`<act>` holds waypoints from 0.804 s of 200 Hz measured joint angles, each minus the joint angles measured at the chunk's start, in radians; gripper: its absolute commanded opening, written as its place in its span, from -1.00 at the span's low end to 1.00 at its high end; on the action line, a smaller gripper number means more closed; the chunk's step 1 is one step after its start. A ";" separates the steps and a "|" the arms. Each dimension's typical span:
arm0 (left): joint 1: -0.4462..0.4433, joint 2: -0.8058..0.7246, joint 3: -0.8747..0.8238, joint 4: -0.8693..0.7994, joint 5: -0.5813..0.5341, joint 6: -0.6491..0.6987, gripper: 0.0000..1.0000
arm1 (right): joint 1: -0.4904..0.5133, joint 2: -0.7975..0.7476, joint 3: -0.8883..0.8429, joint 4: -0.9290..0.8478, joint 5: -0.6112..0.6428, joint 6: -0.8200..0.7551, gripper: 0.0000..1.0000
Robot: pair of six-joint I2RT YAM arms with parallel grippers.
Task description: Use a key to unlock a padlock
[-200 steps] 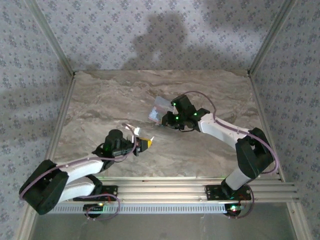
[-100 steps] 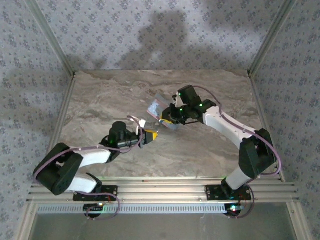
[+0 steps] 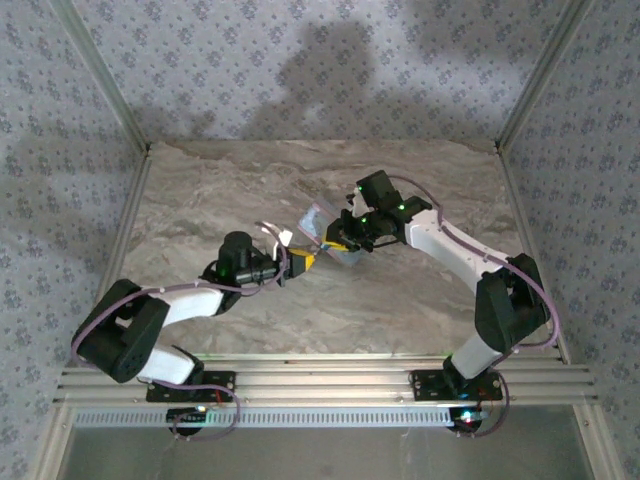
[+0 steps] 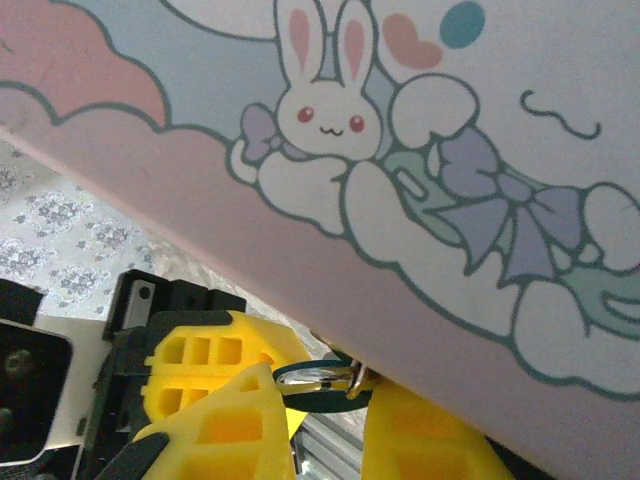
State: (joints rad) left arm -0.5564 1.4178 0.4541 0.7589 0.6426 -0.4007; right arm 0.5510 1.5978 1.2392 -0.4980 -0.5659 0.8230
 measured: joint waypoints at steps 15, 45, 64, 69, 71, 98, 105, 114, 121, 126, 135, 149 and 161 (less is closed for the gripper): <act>0.000 0.008 0.011 -0.007 0.000 0.014 -1.00 | 0.000 0.001 0.002 0.000 0.000 0.000 -1.00; 0.000 0.027 0.014 -0.011 0.000 0.027 -1.00 | 0.000 0.002 0.005 0.000 0.000 0.000 -1.00; -0.001 0.039 0.015 -0.014 0.000 0.027 -1.00 | 0.000 0.003 0.006 0.000 0.000 0.000 -1.00; -0.002 0.043 0.015 -0.015 0.001 0.027 -1.00 | 0.000 0.005 0.007 -0.001 0.000 0.000 -1.00; -0.002 0.044 0.015 -0.015 0.000 0.027 -1.00 | 0.000 0.005 0.008 0.000 0.000 0.000 -1.00; -0.005 0.053 0.019 -0.020 0.000 0.027 -1.00 | 0.000 0.008 0.009 -0.001 0.001 0.000 -1.00; -0.006 0.056 0.023 -0.021 0.001 0.027 -1.00 | 0.000 0.008 0.009 -0.001 0.001 0.000 -1.00; -0.008 0.058 0.028 -0.021 0.001 0.027 -1.00 | 0.000 0.009 0.009 -0.001 0.001 -0.001 -1.00; -0.009 0.059 0.029 -0.021 0.001 0.027 -1.00 | 0.000 0.009 0.009 -0.001 0.001 -0.001 -1.00; -0.009 0.059 0.030 -0.019 0.001 0.026 -1.00 | 0.000 0.009 0.009 -0.001 0.001 -0.003 -1.00; -0.009 0.060 0.032 -0.018 0.001 0.026 -1.00 | 0.000 0.009 0.009 -0.001 0.001 -0.004 -1.00; -0.010 0.065 0.038 -0.015 0.001 0.026 -1.00 | 0.000 0.009 0.009 -0.002 0.001 -0.005 -1.00; -0.011 0.070 0.042 -0.014 0.001 0.024 -1.00 | 0.000 0.009 0.009 -0.002 0.001 -0.008 -1.00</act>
State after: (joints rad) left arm -0.5671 1.4879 0.4957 0.7448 0.6437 -0.3771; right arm 0.5510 1.6066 1.2484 -0.4995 -0.5648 0.8154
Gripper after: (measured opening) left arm 0.048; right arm 0.141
